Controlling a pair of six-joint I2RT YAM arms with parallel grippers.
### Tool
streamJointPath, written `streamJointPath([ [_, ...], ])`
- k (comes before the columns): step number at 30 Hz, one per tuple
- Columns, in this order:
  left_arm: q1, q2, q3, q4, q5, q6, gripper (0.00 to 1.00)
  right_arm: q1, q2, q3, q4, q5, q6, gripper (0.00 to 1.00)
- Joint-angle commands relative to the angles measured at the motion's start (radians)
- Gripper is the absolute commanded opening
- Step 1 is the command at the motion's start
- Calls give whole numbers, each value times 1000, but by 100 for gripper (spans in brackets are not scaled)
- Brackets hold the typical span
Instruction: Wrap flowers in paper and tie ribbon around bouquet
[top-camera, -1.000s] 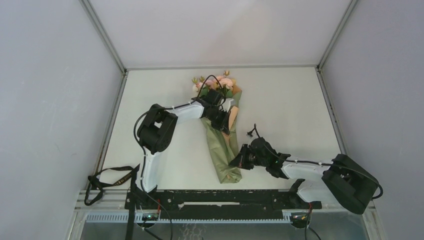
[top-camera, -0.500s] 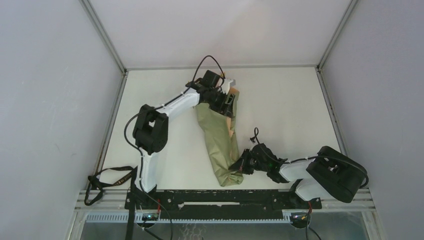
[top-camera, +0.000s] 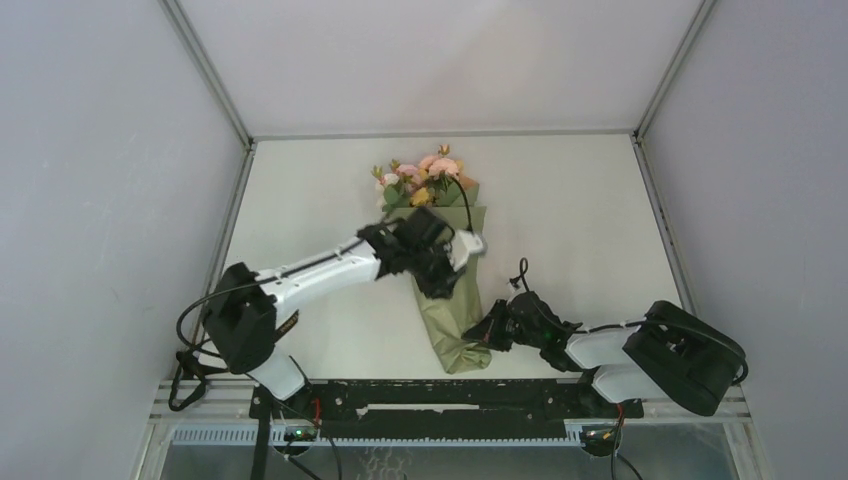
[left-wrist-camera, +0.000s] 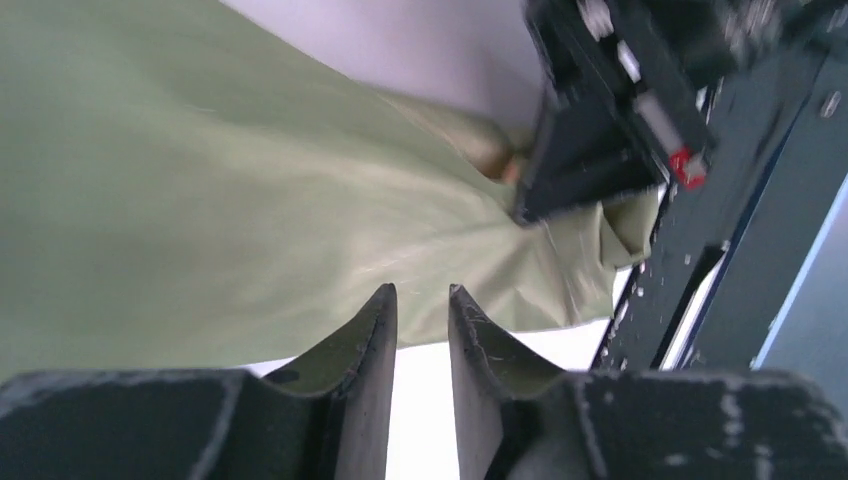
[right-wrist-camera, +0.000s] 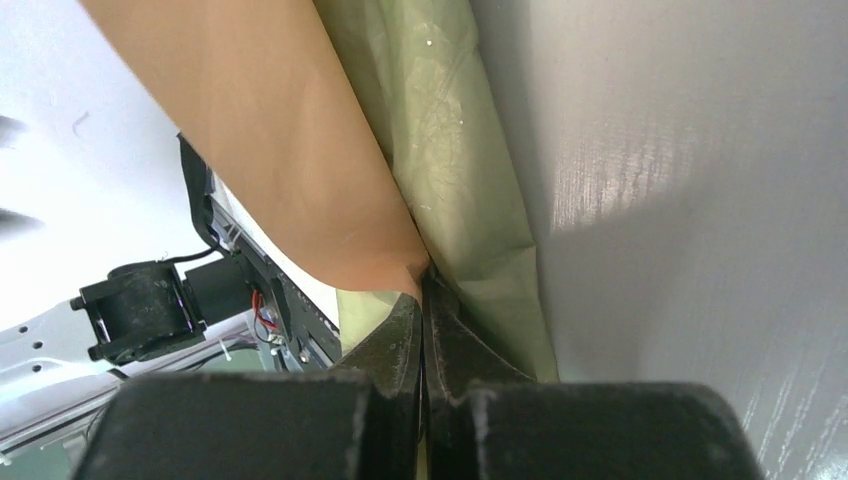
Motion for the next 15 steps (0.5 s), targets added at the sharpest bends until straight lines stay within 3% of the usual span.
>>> streamJointPath([
  [1,-142,39,-153,118,-112,117,35,4,-39,-14,-43,59,33,4],
  [8,-258,126,-251,253,-207,210,53,21,-206,-16,-179,136,76,15],
  [12,-283,137,-289,274,-228,271,58,4,-357,8,-337,168,61,21],
  [15,-297,142,-303,266,-228,309,60,-74,-454,53,-485,114,-43,30],
])
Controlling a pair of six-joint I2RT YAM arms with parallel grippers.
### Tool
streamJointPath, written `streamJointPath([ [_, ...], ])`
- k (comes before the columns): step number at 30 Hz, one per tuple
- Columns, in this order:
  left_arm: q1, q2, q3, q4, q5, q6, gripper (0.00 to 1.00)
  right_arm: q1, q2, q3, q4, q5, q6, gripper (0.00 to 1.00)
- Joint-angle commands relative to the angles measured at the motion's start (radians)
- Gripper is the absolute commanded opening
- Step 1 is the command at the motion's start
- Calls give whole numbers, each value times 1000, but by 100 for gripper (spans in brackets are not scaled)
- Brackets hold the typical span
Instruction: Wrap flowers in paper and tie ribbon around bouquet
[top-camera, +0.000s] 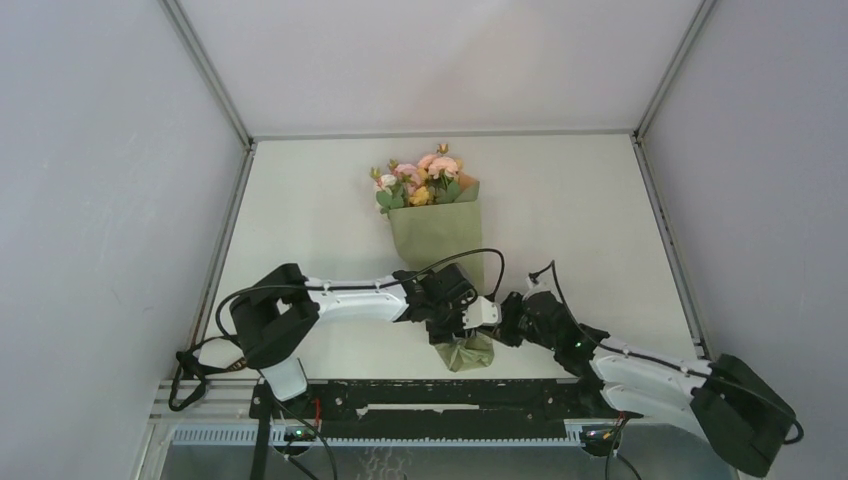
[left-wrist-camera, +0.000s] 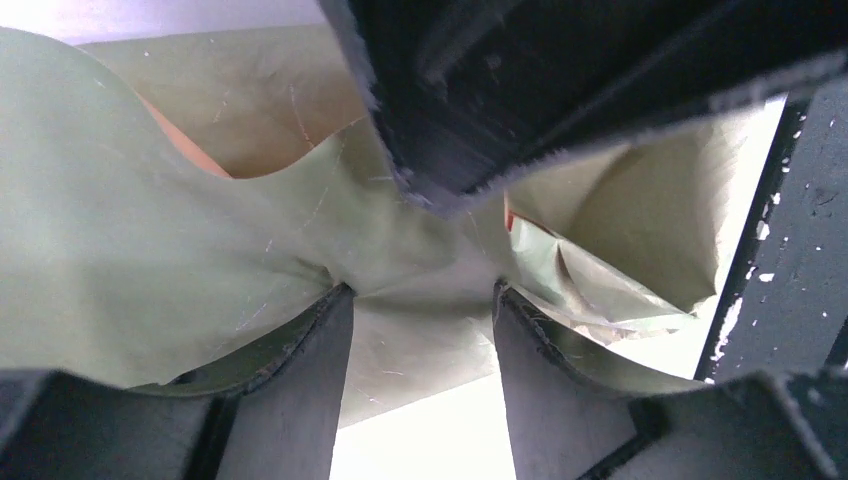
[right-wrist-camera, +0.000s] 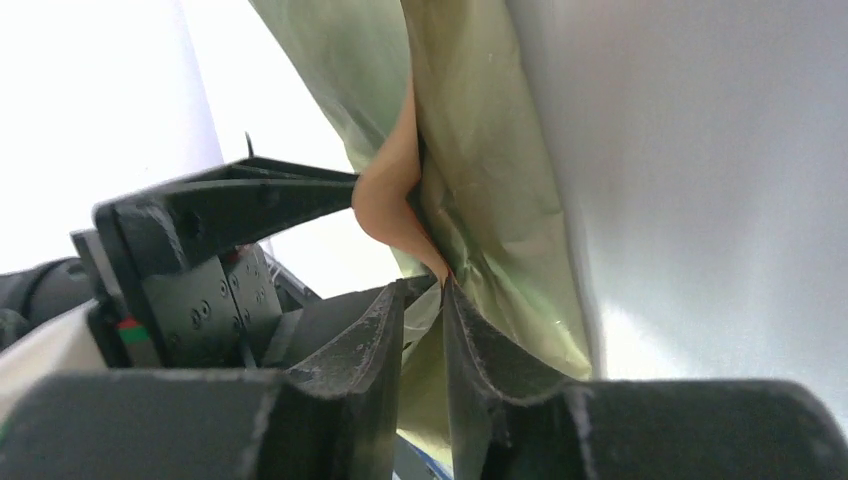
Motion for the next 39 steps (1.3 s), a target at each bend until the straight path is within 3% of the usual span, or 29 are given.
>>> streamJointPath([
  [1,-19,8,-37,40,-26,101,60,-105,-113,76,-224,-64,-143,33],
  [7,-21,14,-27,30,-1,103,61,-285,-53,141,-241,-349,-307,47],
  [13,-21,18,-26,25,8,103,62,-351,179,311,-171,-432,-428,62],
  [17,-21,23,-25,19,4,102,62,-355,340,391,-112,-491,-454,61],
  [21,-21,27,-28,23,2,104,62,-341,403,392,-85,-509,-439,56],
  [26,-20,26,-14,8,3,111,62,-347,410,392,-115,-477,-449,24],
  [28,-20,11,-8,-1,-1,119,62,-361,418,392,-141,-466,-459,19],
  [31,-20,8,-7,-3,-8,124,62,-368,435,392,-149,-483,-462,21],
  [36,-20,31,-11,0,-11,126,62,-355,388,386,-200,-490,-478,43],
  [39,-20,27,-9,0,-5,128,62,-346,372,377,-221,-478,-485,43],
])
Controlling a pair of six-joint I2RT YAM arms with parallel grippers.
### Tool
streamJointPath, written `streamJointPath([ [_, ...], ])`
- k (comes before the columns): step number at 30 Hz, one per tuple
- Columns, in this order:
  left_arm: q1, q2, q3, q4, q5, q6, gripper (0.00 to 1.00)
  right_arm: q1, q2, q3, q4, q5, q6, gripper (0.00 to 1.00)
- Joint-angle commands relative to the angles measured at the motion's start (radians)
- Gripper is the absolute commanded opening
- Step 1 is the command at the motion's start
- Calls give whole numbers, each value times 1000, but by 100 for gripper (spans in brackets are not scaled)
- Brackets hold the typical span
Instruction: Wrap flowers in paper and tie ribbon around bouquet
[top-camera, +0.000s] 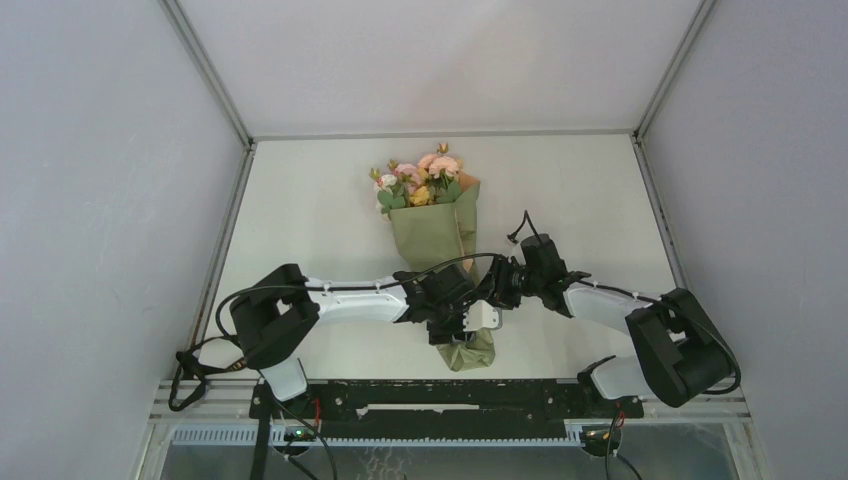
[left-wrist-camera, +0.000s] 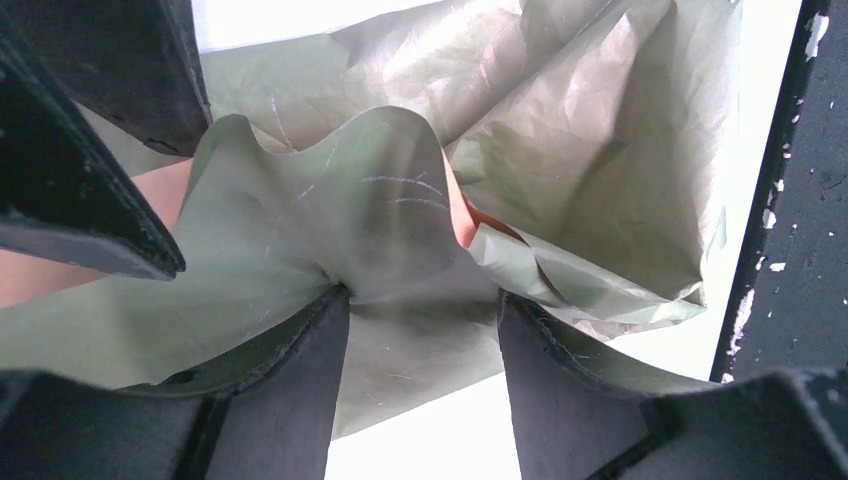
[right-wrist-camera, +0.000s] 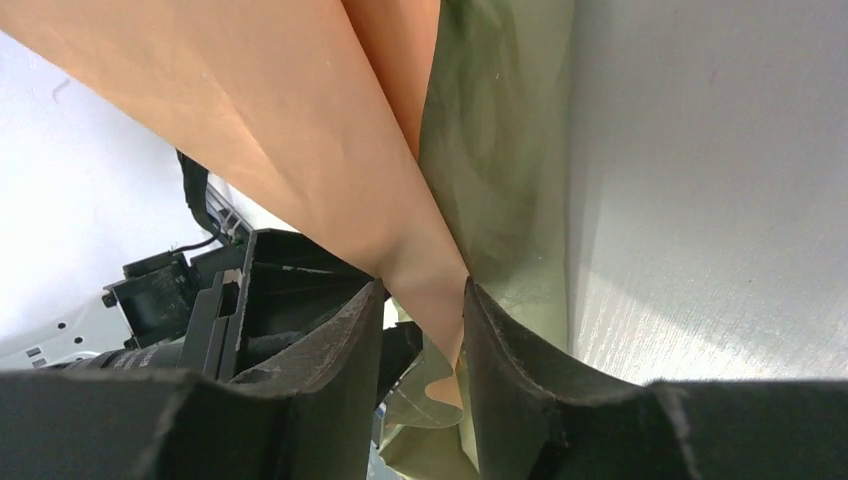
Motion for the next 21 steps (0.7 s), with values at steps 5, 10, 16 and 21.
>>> streamJointPath([
  [5,-5,20,18,-30,-13,43,62,21,23,-20,67,-55,4,26],
  [10,-4,23,14,-33,-20,47,62,16,63,-22,52,-45,0,31],
  [16,-2,22,14,-32,-21,46,62,20,62,-30,56,-71,1,26],
  [21,3,-4,36,-56,-26,51,63,14,50,-30,59,-73,-3,0],
])
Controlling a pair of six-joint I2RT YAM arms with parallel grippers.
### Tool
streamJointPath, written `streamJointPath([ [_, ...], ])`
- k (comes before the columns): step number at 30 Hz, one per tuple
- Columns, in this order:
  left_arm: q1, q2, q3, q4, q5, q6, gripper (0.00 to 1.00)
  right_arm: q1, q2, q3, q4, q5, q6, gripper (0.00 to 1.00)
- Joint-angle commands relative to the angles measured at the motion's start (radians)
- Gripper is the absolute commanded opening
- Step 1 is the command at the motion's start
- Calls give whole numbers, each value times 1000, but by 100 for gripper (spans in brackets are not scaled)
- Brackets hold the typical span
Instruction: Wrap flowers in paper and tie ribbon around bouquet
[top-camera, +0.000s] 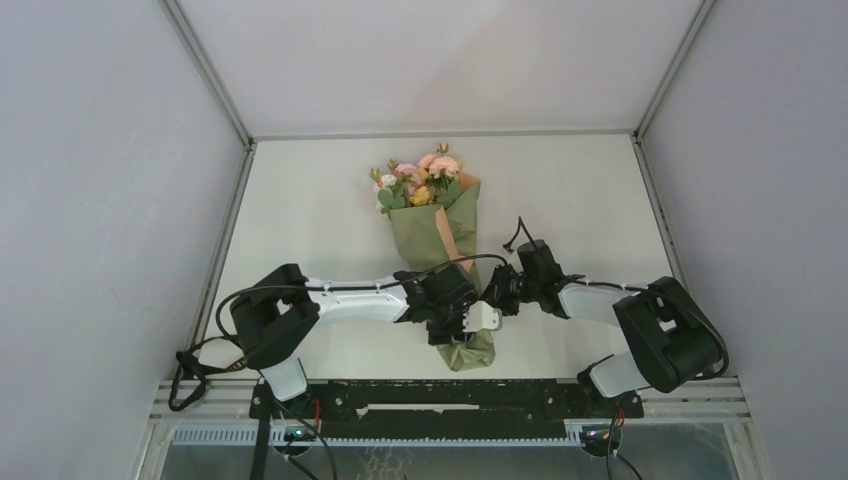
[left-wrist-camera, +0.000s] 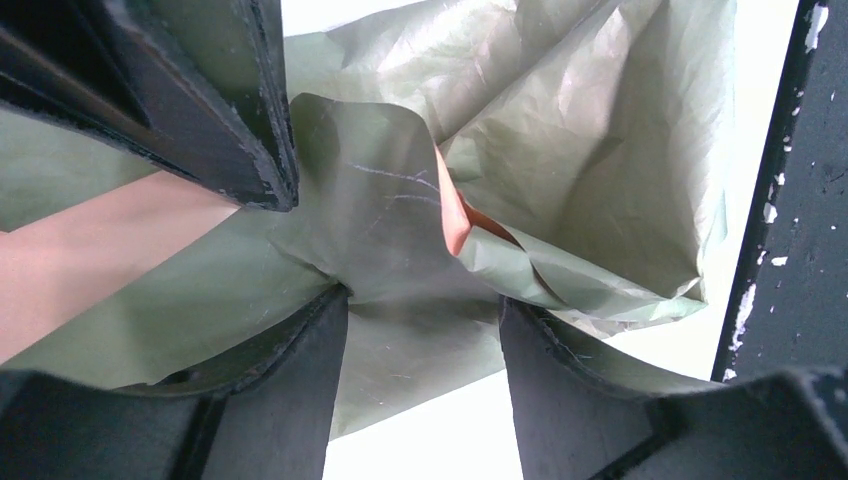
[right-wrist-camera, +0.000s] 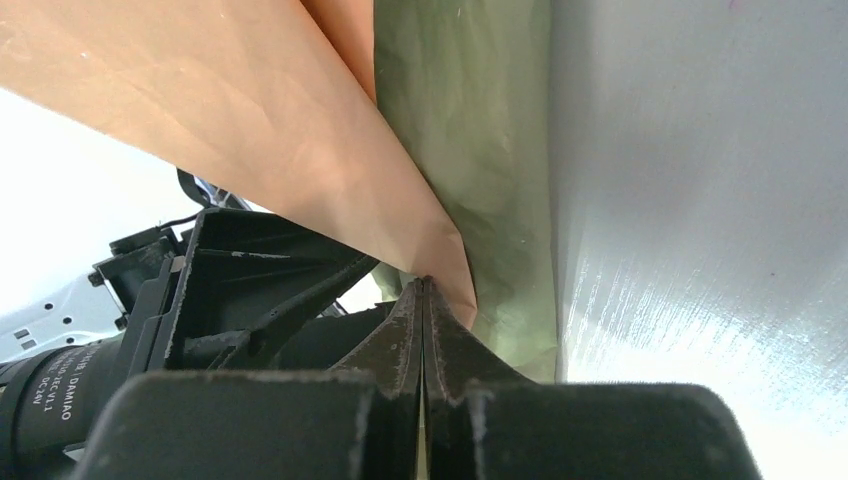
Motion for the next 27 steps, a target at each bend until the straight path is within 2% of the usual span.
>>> streamJointPath([
  [1,4,-15,37,-54,-24,42,63,-4,-17,-3,26,-12,-9,0],
  [9,6,-71,57,-101,-11,56,73,-52,-91,-28,15,7,-13,0],
  [13,-1,-159,158,-221,74,57,76,-51,-71,-54,76,13,15,0],
  [18,-79,-141,305,-350,147,83,77,-54,-24,-64,130,21,26,0],
  [23,-194,-75,318,-298,135,112,78,-59,7,-66,150,22,22,0],
  [27,-220,2,306,-217,101,124,79,-59,16,-67,163,10,25,0],
])
